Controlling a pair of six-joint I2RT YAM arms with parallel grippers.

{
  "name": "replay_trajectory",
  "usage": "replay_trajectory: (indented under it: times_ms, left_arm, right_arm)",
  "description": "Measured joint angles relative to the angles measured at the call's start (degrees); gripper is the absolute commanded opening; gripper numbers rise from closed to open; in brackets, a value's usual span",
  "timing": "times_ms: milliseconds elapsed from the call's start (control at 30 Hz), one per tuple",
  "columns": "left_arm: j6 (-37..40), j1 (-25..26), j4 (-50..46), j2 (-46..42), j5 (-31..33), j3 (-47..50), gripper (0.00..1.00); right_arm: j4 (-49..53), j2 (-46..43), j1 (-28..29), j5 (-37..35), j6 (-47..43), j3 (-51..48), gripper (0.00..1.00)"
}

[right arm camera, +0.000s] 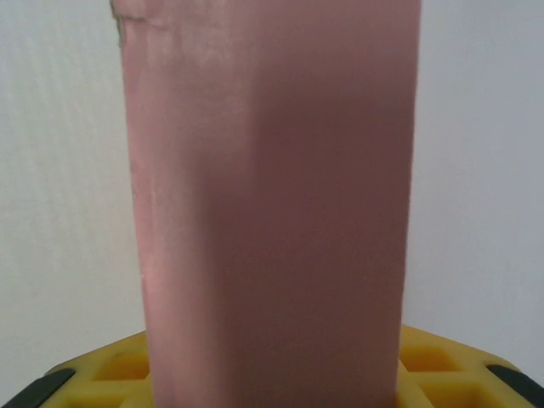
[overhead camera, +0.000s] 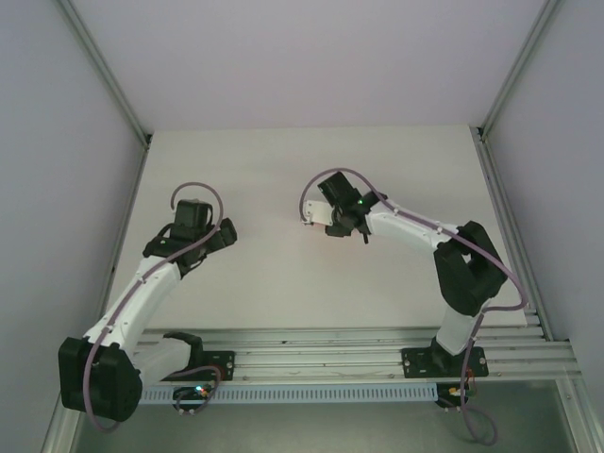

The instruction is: Assemble paper box

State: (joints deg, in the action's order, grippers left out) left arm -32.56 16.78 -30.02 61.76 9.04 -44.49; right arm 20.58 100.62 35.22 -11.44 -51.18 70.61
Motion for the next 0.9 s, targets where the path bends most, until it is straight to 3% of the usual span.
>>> replay_trajectory:
  times_ms: [200, 300, 433, 600, 800, 900]
  left_arm:
    - [0.02, -0.02, -0.02, 0.00, -0.02, 0.50, 1.00]
    - [0.02, 0.00, -0.02, 0.00, -0.02, 0.52, 1.00]
    - [0.02, -0.02, -0.02, 0.00, -0.02, 0.55, 1.00]
    - [0.24, -0.07, 0.00, 0.00, -0.24, 0.52, 1.00]
    - [2.84, -0.07, 1.16, 0.00, -0.42, 0.46, 1.00]
    - [5.27, -0.07, 3.50, 0.00, -0.17, 0.28, 1.00]
  right_arm:
    - [-14.36, -0.13, 0.72, -2.43, -7.69, -8.94, 0.42]
    - [-17.07, -0.15, 1.20, -3.08, -8.81, -10.36, 0.62]
    - [-13.16, -0.17, 1.53, -2.99, -6.73, -9.27, 1.00]
    - [-4.83, -2.45, 1.60, 1.38, -1.51, -7.52, 1.00]
    - [3.23, -14.19, 1.25, 9.68, 6.19, -7.48, 1.00]
    - [1.42, -21.53, -0.66, 12.70, 12.98, -9.27, 1.00]
